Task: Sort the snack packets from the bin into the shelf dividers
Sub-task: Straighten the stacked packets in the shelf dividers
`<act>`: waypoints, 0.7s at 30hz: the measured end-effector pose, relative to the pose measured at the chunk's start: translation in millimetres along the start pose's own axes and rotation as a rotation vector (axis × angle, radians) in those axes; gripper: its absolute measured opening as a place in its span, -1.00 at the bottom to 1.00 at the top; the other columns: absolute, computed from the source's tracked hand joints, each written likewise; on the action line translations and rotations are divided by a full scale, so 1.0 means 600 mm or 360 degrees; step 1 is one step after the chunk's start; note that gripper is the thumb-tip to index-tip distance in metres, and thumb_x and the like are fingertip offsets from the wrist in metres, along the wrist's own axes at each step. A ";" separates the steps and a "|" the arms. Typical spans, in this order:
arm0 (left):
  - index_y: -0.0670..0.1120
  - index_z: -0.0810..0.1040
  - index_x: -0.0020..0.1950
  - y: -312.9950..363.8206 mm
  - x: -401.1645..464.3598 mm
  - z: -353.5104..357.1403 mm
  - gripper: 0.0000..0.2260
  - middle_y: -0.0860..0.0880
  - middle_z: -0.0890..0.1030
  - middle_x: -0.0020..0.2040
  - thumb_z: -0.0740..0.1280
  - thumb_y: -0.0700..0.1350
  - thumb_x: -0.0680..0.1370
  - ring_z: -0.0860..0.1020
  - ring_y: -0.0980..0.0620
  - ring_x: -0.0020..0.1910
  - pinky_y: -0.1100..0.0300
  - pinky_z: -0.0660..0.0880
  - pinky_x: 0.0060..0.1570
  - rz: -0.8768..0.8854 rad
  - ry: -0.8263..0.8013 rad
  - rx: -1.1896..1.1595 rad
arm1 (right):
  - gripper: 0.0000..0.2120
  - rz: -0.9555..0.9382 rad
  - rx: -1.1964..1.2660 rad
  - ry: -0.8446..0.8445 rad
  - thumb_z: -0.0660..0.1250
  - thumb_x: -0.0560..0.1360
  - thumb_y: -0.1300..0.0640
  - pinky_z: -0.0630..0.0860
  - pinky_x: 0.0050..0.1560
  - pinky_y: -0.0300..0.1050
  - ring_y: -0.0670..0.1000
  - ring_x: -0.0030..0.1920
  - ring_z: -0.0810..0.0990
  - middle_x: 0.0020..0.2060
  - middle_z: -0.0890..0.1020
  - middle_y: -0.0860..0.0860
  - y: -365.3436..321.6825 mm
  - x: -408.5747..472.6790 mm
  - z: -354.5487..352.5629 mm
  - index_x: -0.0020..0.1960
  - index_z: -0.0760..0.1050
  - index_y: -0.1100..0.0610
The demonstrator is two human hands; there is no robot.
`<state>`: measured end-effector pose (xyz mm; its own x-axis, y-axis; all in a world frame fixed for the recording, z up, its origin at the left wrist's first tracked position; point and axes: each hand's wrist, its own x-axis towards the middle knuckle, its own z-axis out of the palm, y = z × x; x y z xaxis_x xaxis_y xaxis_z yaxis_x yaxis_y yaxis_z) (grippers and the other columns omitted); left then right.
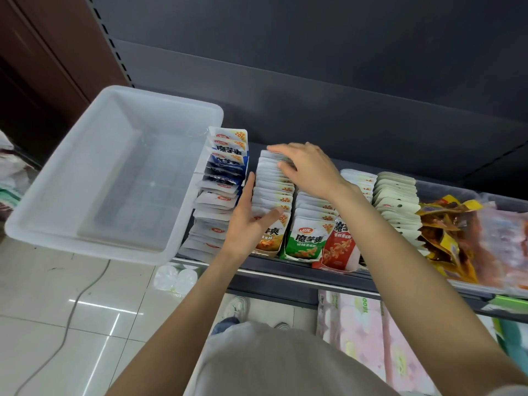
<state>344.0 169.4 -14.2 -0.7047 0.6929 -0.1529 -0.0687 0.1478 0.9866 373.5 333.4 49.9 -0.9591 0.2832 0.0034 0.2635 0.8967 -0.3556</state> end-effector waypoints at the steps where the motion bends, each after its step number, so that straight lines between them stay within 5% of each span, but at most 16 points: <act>1: 0.12 0.06 0.53 0.003 0.000 -0.002 -0.20 0.11 0.29 0.47 0.43 0.07 0.41 0.27 0.12 0.44 -0.10 0.30 0.39 0.0024 0.0000 -0.0003 | -0.62 -0.0005 0.0025 0.0068 0.18 0.60 0.19 0.18 0.43 0.08 0.04 0.15 0.54 0.23 0.55 0.04 0.002 -0.002 -0.002 0.40 0.38 0.04; 4: 0.18 0.12 0.50 0.017 0.004 -0.007 -0.30 0.12 0.20 0.51 0.35 0.16 0.43 0.19 0.10 0.48 -0.12 0.28 0.39 0.0134 0.0027 0.0115 | -0.66 0.0036 0.0175 0.0388 0.20 0.57 0.28 0.44 0.24 0.01 0.04 0.10 0.57 0.16 0.60 0.04 0.015 -0.015 -0.014 0.30 0.49 0.08; 7: 0.07 0.15 0.51 0.029 0.011 -0.009 -0.47 0.13 0.00 0.55 0.25 0.03 0.57 -0.02 0.14 0.52 0.13 0.14 0.45 0.0505 0.0040 0.0744 | -0.71 0.0063 0.0217 0.0553 0.23 0.55 0.29 0.48 0.16 -0.05 0.04 0.04 0.59 0.11 0.63 0.02 0.030 -0.036 -0.020 0.21 0.56 0.11; 10: -0.04 0.03 0.55 0.029 0.023 -0.005 -0.47 0.07 -0.08 0.55 0.10 0.06 0.62 -0.23 0.16 0.48 0.20 -0.14 0.46 0.0689 -0.0098 0.1508 | -0.73 -0.0003 0.0106 0.0441 0.25 0.55 0.26 0.34 0.35 0.13 0.05 0.23 0.53 0.19 0.60 0.02 0.039 -0.048 -0.011 0.22 0.56 0.12; 14: -0.06 -0.06 0.55 0.034 0.030 -0.001 -0.49 0.02 -0.09 0.56 -0.03 0.07 0.65 -0.27 0.17 0.44 0.16 -0.23 0.45 0.0592 -0.0190 0.1801 | -0.70 -0.0010 -0.0057 0.0217 0.22 0.58 0.19 0.26 0.40 0.14 0.05 0.40 0.36 0.30 0.52 -0.02 0.040 -0.053 0.000 0.30 0.50 0.09; 18: -0.12 0.21 0.50 0.072 0.006 -0.013 -0.55 -0.05 0.20 0.52 0.08 0.02 0.64 0.02 0.12 0.49 0.24 0.06 0.41 0.0791 -0.0104 0.1539 | -0.67 -0.0028 0.0072 0.0309 0.22 0.59 0.16 0.22 0.41 0.04 0.04 0.41 0.31 0.34 0.47 -0.01 0.021 -0.062 -0.015 0.34 0.45 0.08; 21: -0.11 0.54 0.23 0.101 -0.028 -0.058 -0.70 -0.05 0.59 0.17 0.16 -0.04 0.58 0.51 0.06 0.16 0.33 0.40 0.07 0.1085 0.0240 0.1360 | -0.64 -0.0129 0.0258 0.0361 0.24 0.58 0.14 0.26 0.36 -0.06 0.00 0.36 0.35 0.32 0.48 -0.01 -0.018 -0.055 -0.035 0.37 0.42 0.06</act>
<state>327.1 142.1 50.0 -0.4921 0.7299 0.4745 0.8370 0.2468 0.4883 404.3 321.7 73.2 -0.9238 0.2978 0.2406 0.1492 0.8588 -0.4901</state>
